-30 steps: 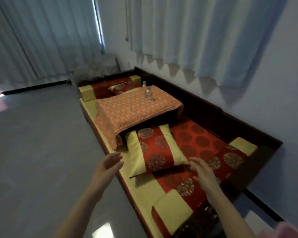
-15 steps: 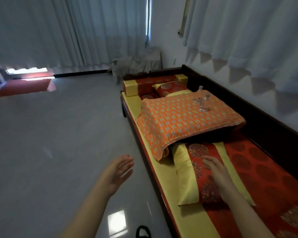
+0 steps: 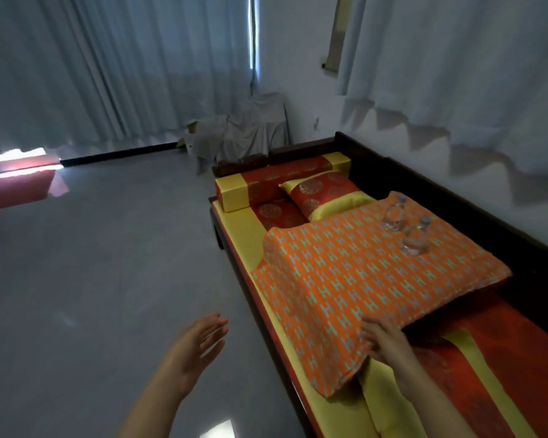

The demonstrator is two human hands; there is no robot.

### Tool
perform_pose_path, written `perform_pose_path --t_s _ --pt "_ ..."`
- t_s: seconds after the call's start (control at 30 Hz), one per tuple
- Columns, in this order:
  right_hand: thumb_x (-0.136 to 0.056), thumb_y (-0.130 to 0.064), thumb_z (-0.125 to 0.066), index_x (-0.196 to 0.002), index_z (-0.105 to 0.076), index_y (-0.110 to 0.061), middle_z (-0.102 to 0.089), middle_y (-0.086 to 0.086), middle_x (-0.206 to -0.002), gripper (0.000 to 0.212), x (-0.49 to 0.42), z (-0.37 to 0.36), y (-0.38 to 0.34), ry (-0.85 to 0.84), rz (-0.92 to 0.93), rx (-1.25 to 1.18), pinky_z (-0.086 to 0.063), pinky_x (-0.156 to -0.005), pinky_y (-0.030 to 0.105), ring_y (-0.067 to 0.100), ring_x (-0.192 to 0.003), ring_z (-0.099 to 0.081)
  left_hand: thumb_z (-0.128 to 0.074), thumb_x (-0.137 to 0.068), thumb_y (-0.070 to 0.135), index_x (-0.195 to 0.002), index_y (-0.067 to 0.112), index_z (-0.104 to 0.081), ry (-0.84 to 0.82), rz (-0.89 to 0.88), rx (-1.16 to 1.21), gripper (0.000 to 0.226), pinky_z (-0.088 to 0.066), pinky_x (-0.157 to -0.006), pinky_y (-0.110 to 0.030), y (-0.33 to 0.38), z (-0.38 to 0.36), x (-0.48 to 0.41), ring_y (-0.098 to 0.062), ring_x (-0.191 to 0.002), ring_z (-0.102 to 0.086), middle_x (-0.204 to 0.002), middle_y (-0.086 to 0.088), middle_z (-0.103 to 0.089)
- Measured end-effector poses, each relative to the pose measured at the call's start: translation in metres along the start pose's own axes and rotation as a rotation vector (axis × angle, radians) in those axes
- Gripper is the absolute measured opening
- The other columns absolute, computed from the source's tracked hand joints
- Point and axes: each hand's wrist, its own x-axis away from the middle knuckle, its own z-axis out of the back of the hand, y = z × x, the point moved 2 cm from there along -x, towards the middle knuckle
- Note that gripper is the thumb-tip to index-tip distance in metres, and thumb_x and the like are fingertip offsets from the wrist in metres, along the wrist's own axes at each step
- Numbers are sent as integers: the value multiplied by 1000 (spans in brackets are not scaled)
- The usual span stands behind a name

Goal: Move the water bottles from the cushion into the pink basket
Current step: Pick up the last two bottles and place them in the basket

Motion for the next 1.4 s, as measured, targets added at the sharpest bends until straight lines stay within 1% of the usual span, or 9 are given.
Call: perform_pose_path --t_s 0.17,0.33,0.53,0.63,0.9,1.07,1.17,1.3,1.4 --pt "-93 -10 -56 -113 -64 -7 -62 16 -103 22 -73 -27 -21 128 -85 -39 -42 -62 29 23 -88 -57 -59 -86 6 -106 8 -63 -85 39 -144 21 -47 -82 -29 65 -35 -101 -17 -90 -62 -97 -9 -68" --pt "-94 -5 -51 -115 -61 -1 -56 6 -80 24 -114 -44 -41 350 -172 -231 -36 -34 15 13 -62 -46 -63 -85 8 -97 13 -66 -333 55 -359 14 -48 -76 -28 143 -122 -215 -16 -86 -65 -95 -8 -70" --pt "-95 -11 -51 -98 -61 -13 -52 4 -80 11 -141 -43 -63 532 -204 -348 -37 -53 23 12 -65 -47 -59 -89 11 -98 16 -64 -576 151 -534 11 -48 -73 -27 149 -236 -290 -14 -89 -65 -89 -1 -72" --pt "-95 -16 -53 -94 -62 -18 -59 3 -93 10 -158 -26 -63 603 -233 -365 -45 -76 36 18 -88 -57 -58 -90 14 -100 16 -62 -694 186 -621 11 -48 -75 -26 135 -287 -313 -13 -90 -65 -91 0 -70" --pt "-89 -20 -61 -89 -60 -27 -58 -2 -95 7 -244 9 -77 678 -239 -353 -43 -68 29 12 -85 -55 -56 -91 16 -94 22 -61 -774 267 -767 8 -47 -77 -25 112 -371 -376 -3 -79 -67 -75 11 -73" --pt "-75 -34 -70 -123 -55 -27 -59 -1 -121 51 -287 22 -94 672 -243 -295 -44 -76 34 20 -108 -57 -57 -90 14 -94 22 -61 -760 345 -841 10 -46 -78 -25 101 -390 -411 -5 -82 -63 -76 11 -72" --pt "-80 -23 -71 -139 -42 -23 -50 2 -135 65 -324 34 -111 738 -180 -308 -40 -84 33 21 -118 -51 -60 -88 14 -97 23 -60 -752 325 -864 12 -47 -74 -23 95 -424 -435 -3 -77 -63 -80 10 -70" --pt "-72 -25 -80 -150 -24 -17 -29 10 -154 96 -376 56 -134 835 -132 -254 -40 -102 38 23 -138 -33 -69 -81 17 -118 22 -57 -793 208 -920 39 -47 -73 -22 74 -482 -459 -2 -79 -60 -95 5 -66" --pt "-74 -16 -79 -152 -19 -18 -24 8 -157 99 -410 77 -144 891 -97 -159 -36 -110 41 23 -143 -27 -75 -75 17 -132 16 -46 -906 60 -970 64 -47 -72 -16 55 -530 -474 -7 -90 -59 -117 -3 -58"
